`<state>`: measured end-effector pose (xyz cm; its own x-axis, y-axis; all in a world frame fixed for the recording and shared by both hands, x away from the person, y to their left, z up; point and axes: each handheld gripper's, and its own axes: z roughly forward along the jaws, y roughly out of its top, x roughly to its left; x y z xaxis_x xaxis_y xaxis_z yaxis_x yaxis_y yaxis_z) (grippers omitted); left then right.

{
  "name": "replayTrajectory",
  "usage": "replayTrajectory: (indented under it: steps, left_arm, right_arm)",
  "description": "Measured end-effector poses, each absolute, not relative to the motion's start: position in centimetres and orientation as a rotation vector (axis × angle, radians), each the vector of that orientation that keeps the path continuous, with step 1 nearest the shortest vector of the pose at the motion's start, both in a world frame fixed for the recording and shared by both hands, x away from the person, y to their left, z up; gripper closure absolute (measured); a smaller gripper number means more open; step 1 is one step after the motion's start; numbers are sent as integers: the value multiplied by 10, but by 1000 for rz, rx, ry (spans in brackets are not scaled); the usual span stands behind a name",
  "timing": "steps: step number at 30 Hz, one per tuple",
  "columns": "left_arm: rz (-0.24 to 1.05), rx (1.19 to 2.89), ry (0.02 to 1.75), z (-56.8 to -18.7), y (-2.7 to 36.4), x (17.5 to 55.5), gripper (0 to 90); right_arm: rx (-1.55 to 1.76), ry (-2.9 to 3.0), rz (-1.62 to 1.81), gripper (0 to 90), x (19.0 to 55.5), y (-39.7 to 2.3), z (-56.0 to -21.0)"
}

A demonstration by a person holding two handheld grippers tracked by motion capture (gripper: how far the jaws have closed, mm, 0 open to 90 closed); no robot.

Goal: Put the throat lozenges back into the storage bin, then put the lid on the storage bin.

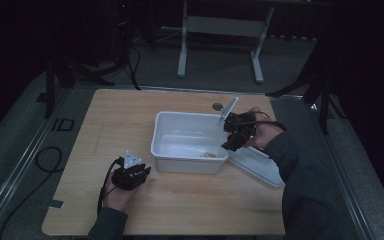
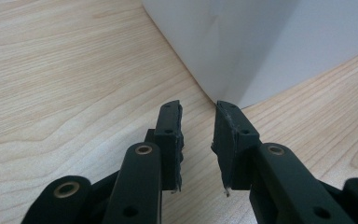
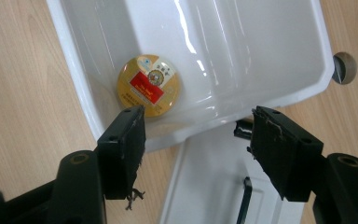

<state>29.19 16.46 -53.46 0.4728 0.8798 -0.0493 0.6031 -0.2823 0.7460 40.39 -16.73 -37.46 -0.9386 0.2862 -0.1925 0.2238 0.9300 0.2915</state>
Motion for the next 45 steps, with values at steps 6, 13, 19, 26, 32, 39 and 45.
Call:
replayTrajectory:
  steps: [6, 13, 19, 26, 32, 39, 45]
  left_arm:
    - [489, 2000, 1228, -534, 165, 292, 717]
    - [493, 2001, 1227, -534, 165, 291, 713]
    - [493, 2001, 1228, -534, 164, 291, 712]
    - [494, 1999, 1232, -534, 166, 291, 713]
    - [494, 2004, 1229, -534, 165, 291, 713]
    - [493, 2005, 1227, -535, 165, 291, 713]
    - [494, 2002, 1229, -534, 165, 291, 712]
  right_arm:
    - [411, 2856, 392, 329, 404, -175, -376]
    - [423, 2870, 403, 310, 403, -182, -378]
    - [433, 2859, 388, 331, 404, -187, -379]
    - [455, 2847, 354, 379, 405, -197, -381]
    - [465, 2847, 328, 399, 405, -205, -384]
    - [487, 2850, 298, 412, 406, -213, -390]
    - [505, 2853, 275, 411, 407, -220, -396]
